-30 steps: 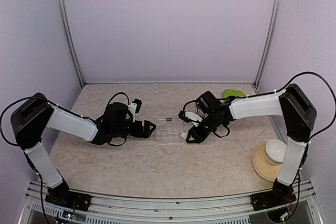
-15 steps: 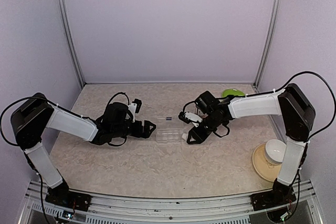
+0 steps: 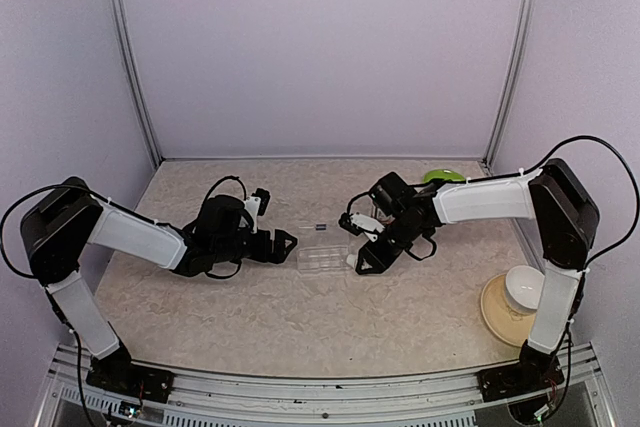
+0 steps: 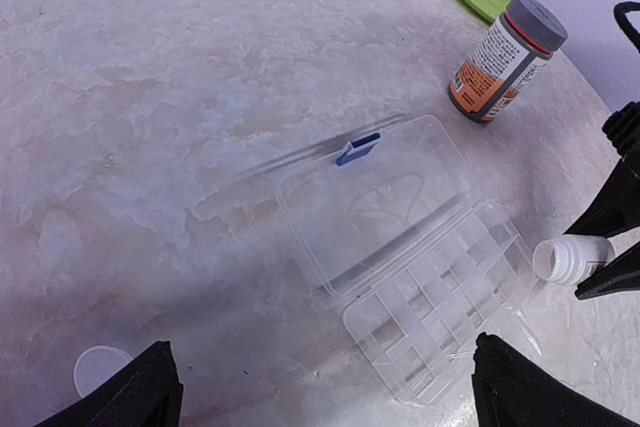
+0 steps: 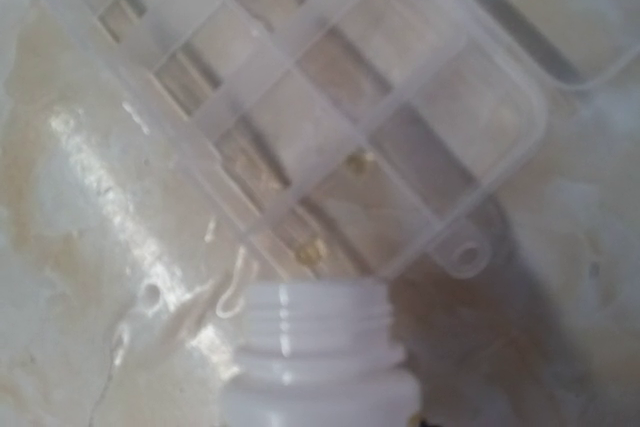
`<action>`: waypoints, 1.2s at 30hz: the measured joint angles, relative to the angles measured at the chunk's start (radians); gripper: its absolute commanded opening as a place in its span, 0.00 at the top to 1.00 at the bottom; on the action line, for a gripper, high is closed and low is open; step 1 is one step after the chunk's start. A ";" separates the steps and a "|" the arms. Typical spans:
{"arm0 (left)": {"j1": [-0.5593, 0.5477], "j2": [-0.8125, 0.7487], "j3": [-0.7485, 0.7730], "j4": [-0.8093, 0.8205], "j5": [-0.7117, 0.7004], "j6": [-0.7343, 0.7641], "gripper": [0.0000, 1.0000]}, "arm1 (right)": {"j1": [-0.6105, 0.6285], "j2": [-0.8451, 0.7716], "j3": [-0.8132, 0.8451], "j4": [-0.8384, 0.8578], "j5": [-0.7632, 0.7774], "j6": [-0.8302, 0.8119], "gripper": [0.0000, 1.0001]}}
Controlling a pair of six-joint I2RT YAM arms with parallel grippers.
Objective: Sort the pills into containers
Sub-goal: Pour the pill into the compartment of the pill container.
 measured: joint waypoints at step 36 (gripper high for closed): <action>0.000 0.012 0.000 0.000 0.000 0.000 0.01 | 0.000 0.034 0.082 -0.121 0.006 0.001 0.78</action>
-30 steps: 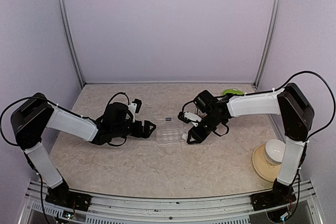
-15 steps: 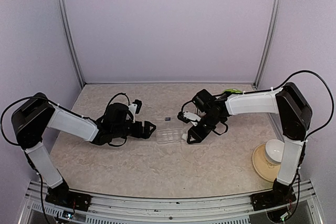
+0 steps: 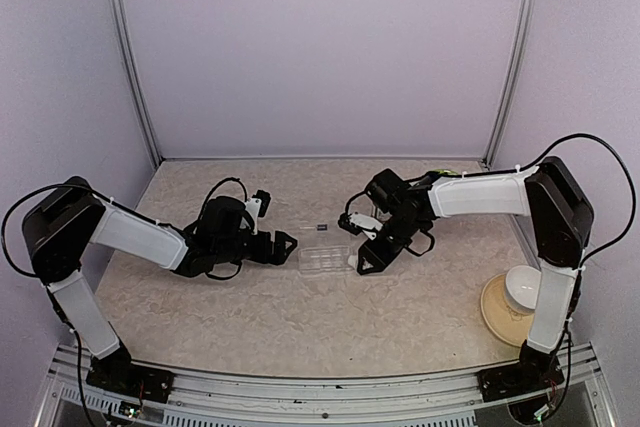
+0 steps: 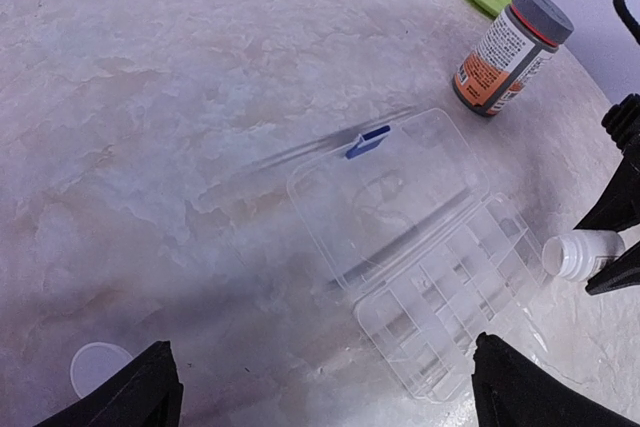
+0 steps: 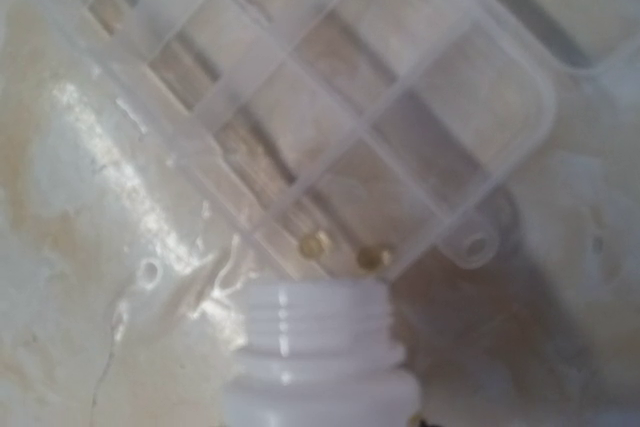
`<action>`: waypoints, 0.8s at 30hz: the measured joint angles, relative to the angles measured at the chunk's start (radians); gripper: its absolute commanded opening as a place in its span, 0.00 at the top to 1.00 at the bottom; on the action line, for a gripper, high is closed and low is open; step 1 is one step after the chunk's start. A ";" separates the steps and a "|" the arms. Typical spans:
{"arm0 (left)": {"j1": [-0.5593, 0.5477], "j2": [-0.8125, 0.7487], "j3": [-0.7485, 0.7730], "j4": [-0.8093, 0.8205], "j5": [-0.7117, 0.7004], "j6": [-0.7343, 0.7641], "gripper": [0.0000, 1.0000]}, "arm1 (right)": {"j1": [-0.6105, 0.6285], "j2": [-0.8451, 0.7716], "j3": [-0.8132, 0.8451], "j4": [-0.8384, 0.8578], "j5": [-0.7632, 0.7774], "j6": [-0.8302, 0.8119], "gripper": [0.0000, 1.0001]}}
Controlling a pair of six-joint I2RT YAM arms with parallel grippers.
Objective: Sort the pills into containers
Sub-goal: Pour the pill into the compartment of the pill container.
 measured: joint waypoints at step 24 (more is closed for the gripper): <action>0.000 0.002 0.000 0.000 0.000 0.000 0.01 | 0.000 0.016 0.063 -0.087 -0.005 0.011 0.78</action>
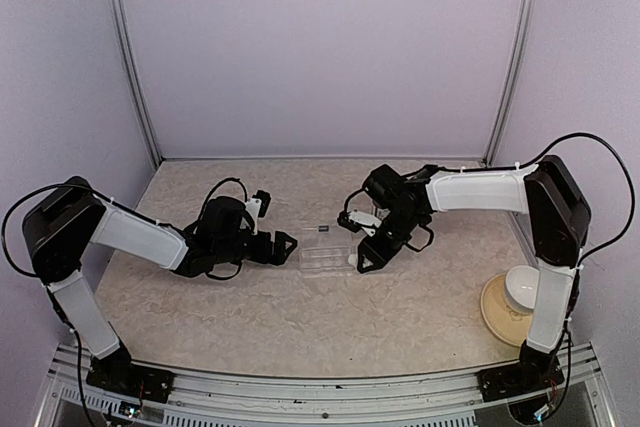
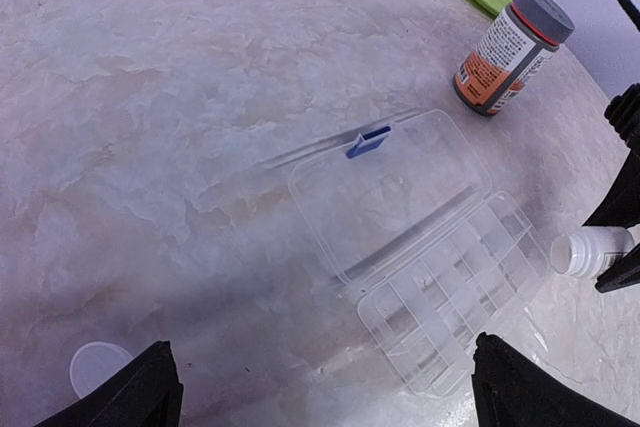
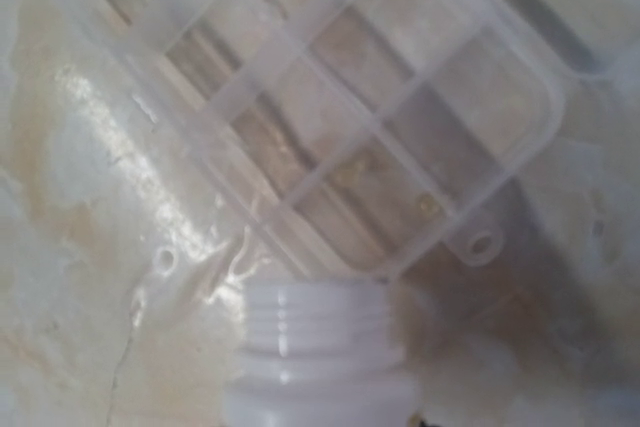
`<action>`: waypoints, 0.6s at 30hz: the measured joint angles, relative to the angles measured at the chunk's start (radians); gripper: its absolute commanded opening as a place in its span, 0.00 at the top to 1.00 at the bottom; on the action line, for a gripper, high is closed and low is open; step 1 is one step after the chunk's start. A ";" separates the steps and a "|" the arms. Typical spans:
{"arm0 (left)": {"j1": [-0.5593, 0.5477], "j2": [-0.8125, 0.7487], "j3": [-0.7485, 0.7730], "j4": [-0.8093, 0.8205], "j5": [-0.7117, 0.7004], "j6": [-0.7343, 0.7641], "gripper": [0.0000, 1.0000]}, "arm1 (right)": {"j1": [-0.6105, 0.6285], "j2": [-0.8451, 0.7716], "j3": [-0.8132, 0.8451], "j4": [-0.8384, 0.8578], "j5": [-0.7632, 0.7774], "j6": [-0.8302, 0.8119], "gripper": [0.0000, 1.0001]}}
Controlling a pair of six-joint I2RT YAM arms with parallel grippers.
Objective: Sort the pills into containers
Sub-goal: Pour the pill into the compartment of the pill container.
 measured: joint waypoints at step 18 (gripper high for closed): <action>0.000 0.000 0.000 0.000 0.000 0.000 0.01 | 0.000 0.044 0.059 -0.064 -0.003 0.004 0.77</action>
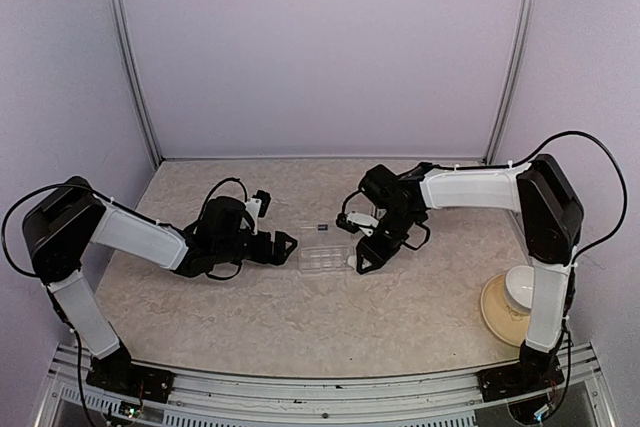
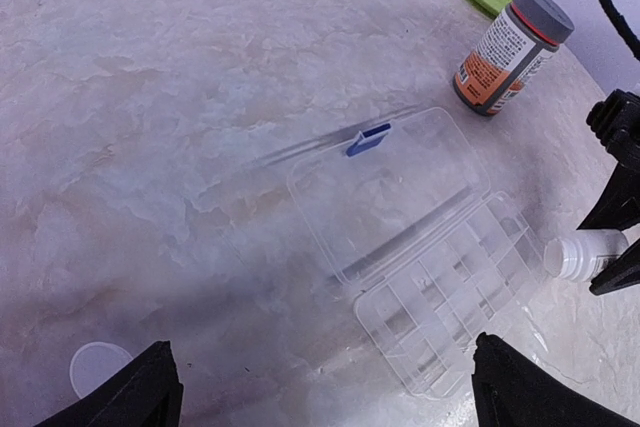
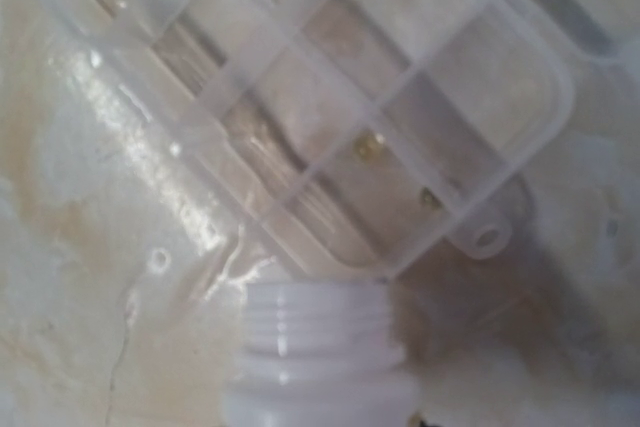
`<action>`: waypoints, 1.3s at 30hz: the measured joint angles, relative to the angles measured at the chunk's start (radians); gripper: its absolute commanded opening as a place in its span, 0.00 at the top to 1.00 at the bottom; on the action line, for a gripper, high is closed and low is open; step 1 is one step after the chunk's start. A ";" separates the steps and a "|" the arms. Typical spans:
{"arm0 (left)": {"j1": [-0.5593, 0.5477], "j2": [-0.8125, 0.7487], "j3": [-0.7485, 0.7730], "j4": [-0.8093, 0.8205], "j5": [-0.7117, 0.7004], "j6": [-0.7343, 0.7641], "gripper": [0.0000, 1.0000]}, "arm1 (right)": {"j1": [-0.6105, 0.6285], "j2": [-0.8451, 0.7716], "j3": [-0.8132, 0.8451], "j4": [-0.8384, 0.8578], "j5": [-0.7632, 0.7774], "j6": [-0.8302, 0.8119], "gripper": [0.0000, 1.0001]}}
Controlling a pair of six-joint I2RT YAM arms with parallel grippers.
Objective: Sort the pills into containers
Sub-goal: Pour the pill into the compartment of the pill container.
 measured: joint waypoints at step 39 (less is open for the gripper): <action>0.000 0.000 0.000 0.000 0.001 0.000 0.01 | 0.000 0.043 0.083 -0.107 0.005 0.012 0.75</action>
